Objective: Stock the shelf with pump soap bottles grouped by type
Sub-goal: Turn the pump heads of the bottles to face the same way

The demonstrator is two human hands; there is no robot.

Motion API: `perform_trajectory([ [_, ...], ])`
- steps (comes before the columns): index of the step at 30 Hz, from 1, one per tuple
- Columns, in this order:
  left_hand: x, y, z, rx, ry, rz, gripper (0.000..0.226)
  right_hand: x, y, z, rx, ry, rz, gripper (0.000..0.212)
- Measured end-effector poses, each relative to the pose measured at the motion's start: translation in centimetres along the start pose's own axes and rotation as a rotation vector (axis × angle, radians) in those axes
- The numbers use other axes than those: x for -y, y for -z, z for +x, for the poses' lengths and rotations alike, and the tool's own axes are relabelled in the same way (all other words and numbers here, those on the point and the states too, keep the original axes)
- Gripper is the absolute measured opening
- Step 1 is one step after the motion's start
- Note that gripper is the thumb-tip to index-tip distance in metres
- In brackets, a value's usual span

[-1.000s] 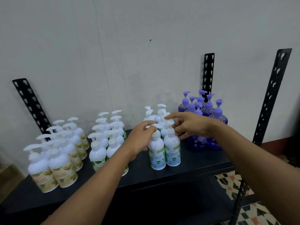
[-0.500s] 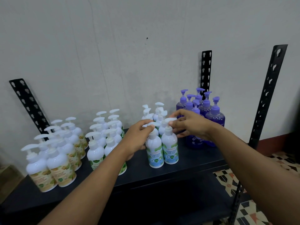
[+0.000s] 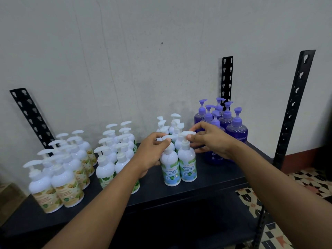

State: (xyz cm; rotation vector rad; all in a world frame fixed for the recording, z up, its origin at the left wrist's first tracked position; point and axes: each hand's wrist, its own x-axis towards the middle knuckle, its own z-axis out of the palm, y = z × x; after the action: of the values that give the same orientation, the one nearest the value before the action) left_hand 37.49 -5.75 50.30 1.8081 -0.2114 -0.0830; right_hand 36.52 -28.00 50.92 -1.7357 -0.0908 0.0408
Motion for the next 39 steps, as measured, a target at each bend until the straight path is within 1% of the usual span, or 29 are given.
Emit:
perform_trajectory([
  [6,0.1,0.1,0.1,-0.005,-0.002,0.028,0.019,0.1,0.1,0.0,0.013,-0.018,-0.004,0.031],
  [9,0.1,0.4,0.2,0.004,0.016,0.026,0.03,0.3,0.5,0.1,0.043,-0.042,0.019,0.032],
  [11,-0.2,0.7,0.6,-0.039,0.024,0.001,0.039,0.6,0.8,0.4,0.015,-0.039,0.038,0.032],
  [12,-0.5,0.9,0.9,-0.085,0.022,-0.013,0.04,0.7,0.9,0.8,-0.02,-0.035,0.057,0.033],
  [15,-1.4,1.5,2.2,-0.202,-0.005,-0.04,0.032,0.8,1.0,2.5,-0.117,-0.048,0.144,0.031],
  [17,-1.8,1.5,3.0,-0.214,-0.004,-0.029,0.033,0.8,1.0,3.6,-0.143,-0.075,0.157,0.029],
  [19,-1.9,1.3,3.8,-0.194,0.032,0.001,0.038,0.7,0.9,4.4,-0.129,-0.122,0.134,0.029],
  [22,-1.8,1.0,4.9,-0.147,0.085,0.049,0.041,0.5,0.7,5.3,-0.042,-0.187,0.052,0.031],
  [29,-1.8,0.6,6.1,-0.094,0.093,0.054,0.035,1.1,0.3,5.8,0.054,-0.167,0.043,0.022],
  [34,-1.9,0.3,6.2,-0.075,0.073,0.073,0.026,1.0,0.4,6.1,0.028,-0.173,0.033,0.02],
  [39,-1.6,0.6,6.0,-0.013,0.097,0.044,0.021,0.8,0.5,6.2,0.015,-0.18,0.056,0.022],
])
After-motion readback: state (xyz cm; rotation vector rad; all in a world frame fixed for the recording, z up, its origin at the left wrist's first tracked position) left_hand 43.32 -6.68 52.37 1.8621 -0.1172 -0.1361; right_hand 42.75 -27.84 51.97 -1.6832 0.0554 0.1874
